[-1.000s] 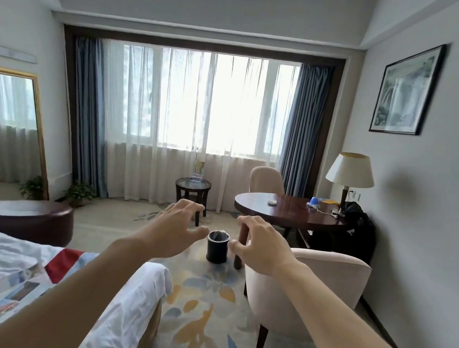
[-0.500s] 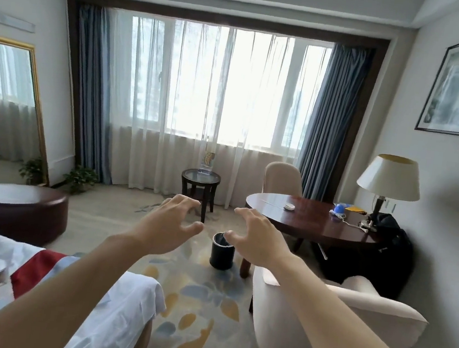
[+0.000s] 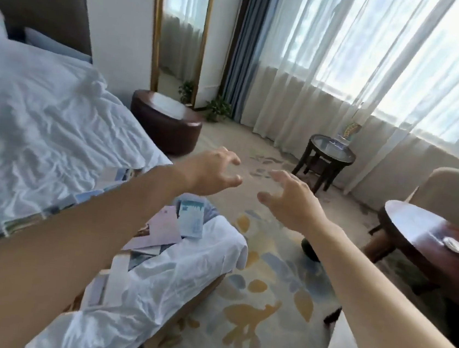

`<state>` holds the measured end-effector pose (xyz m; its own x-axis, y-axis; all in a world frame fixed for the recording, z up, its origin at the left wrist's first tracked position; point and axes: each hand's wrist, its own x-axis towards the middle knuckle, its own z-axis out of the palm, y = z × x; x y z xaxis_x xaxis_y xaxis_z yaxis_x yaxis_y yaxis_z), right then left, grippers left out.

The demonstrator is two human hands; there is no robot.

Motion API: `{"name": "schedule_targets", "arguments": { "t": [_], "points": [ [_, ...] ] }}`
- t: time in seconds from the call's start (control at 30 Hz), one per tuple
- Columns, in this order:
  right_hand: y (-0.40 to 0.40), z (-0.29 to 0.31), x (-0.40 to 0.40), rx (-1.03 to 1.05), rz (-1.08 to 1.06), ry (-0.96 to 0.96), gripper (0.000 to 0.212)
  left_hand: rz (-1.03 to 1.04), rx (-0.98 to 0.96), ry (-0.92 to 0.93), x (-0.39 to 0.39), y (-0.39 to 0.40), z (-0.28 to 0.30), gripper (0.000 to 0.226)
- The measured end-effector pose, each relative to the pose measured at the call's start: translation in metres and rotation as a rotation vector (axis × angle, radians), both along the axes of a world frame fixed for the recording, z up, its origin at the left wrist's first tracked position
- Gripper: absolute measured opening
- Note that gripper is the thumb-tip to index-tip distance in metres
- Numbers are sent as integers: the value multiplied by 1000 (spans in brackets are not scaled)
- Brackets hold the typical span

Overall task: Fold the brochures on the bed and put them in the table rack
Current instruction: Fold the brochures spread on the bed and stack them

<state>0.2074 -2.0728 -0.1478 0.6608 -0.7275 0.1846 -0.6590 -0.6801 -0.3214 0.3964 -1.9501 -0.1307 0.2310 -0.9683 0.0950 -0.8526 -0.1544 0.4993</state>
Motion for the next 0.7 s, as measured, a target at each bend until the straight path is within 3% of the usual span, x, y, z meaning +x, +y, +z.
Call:
{"name": "schedule_targets", "arguments": {
  "t": [0.27,0.7],
  "points": [
    [-31,-83,163,23,218,128,62,283,103,120,133,12,-87,52],
    [-41,-200,371,219,638,306,63,656,304,302,270,43,-196,59]
  ]
}}
